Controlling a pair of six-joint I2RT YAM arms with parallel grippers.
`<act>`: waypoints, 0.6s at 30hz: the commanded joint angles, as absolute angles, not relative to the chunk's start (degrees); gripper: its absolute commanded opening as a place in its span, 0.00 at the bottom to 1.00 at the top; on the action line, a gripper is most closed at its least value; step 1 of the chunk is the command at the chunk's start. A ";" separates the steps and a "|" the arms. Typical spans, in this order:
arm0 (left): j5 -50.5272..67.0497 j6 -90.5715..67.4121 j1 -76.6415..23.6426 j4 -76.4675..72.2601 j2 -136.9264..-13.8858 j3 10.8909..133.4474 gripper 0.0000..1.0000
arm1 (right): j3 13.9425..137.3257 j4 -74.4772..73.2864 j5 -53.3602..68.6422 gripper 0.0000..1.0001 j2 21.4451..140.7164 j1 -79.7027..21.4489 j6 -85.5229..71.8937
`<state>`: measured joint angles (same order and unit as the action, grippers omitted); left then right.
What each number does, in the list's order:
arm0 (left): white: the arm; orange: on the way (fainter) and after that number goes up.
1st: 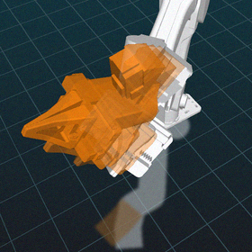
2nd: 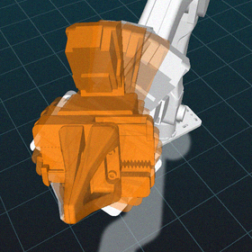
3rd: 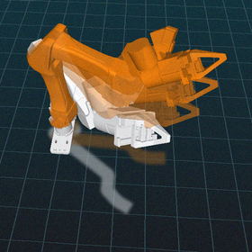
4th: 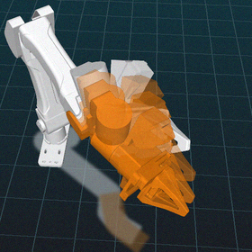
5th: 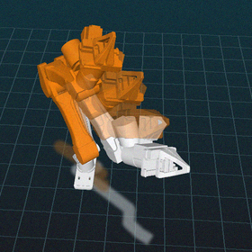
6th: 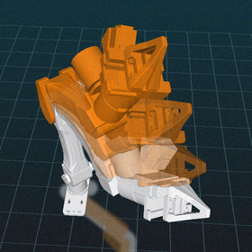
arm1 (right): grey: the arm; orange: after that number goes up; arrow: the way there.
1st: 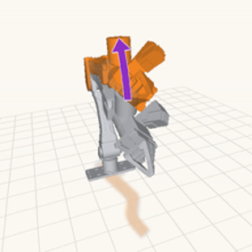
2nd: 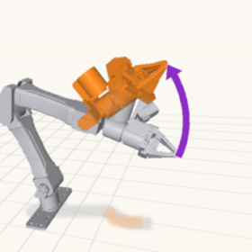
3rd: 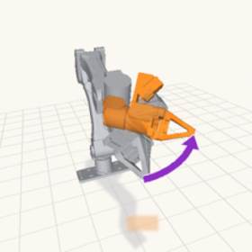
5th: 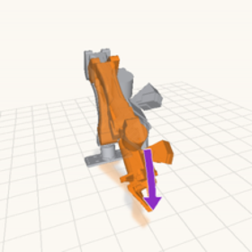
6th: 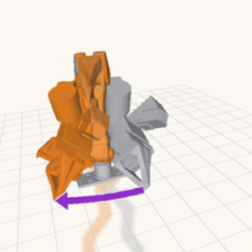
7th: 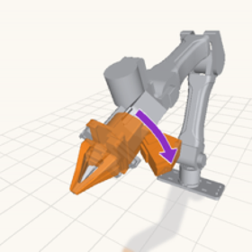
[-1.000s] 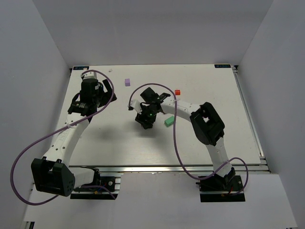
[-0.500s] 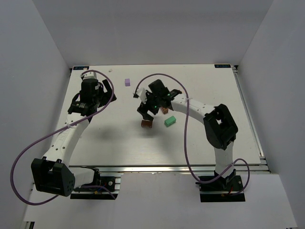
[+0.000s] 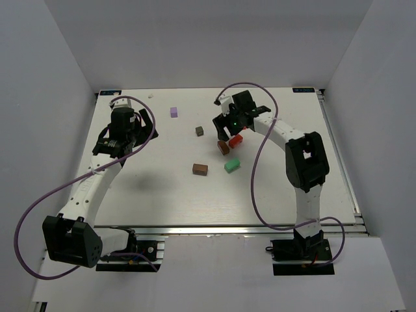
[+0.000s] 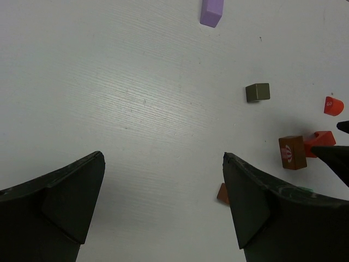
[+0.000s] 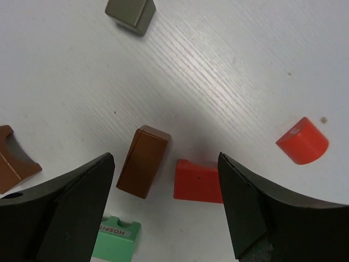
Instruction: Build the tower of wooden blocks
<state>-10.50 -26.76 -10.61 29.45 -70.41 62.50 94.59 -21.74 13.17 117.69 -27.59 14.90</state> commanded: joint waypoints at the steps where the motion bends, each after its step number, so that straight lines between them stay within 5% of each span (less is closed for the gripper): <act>1: -11.25 -26.10 -10.63 29.44 -69.96 63.98 0.98 | 97.47 -24.52 11.70 0.81 119.70 -28.74 13.36; 18: -10.72 -26.37 -10.55 29.44 -70.22 63.90 0.98 | 93.17 -23.83 6.68 0.78 120.06 -30.76 15.21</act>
